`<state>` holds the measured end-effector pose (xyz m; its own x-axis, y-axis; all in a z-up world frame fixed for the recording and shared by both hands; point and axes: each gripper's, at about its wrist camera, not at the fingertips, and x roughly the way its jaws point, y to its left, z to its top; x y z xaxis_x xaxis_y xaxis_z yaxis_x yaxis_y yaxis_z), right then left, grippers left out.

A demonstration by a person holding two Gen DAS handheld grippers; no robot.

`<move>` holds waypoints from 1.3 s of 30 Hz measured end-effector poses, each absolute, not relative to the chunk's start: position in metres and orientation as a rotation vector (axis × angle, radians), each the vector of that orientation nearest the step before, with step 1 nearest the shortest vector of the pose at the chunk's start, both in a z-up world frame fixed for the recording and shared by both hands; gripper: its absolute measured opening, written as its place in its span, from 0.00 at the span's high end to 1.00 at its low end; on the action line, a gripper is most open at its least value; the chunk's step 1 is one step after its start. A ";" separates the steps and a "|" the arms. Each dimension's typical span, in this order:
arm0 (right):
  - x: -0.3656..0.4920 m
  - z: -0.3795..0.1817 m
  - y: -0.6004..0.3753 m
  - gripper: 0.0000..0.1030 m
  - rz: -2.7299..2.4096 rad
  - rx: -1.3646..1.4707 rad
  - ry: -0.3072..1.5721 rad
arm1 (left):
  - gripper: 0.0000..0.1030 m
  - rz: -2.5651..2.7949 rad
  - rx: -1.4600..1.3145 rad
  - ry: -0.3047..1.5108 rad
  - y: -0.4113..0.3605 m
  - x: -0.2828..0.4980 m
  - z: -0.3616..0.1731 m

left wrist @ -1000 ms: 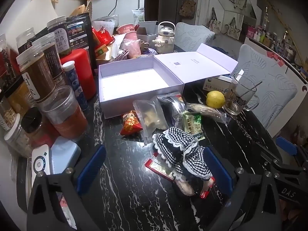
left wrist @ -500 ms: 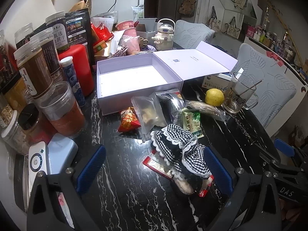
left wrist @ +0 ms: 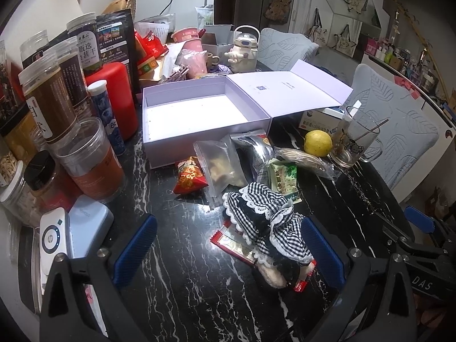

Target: Organize soft objects

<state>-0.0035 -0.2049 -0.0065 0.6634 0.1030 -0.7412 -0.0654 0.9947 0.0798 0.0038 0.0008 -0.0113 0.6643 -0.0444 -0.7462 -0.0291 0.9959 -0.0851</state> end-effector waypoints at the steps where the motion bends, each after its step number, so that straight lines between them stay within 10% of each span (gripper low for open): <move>1: -0.004 -0.007 -0.205 0.00 0.095 0.047 0.840 | 0.00 -0.009 -0.092 0.843 0.001 0.004 -0.011; 39: -0.009 -0.006 -0.209 0.00 0.089 0.035 0.844 | 0.00 -0.042 -0.081 0.822 -0.006 -0.007 -0.002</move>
<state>-0.0091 -0.2090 -0.0059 0.6611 0.0929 -0.7446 -0.0651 0.9957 0.0664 -0.0073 -0.0063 -0.0024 0.6803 -0.0688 -0.7297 0.0058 0.9961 -0.0884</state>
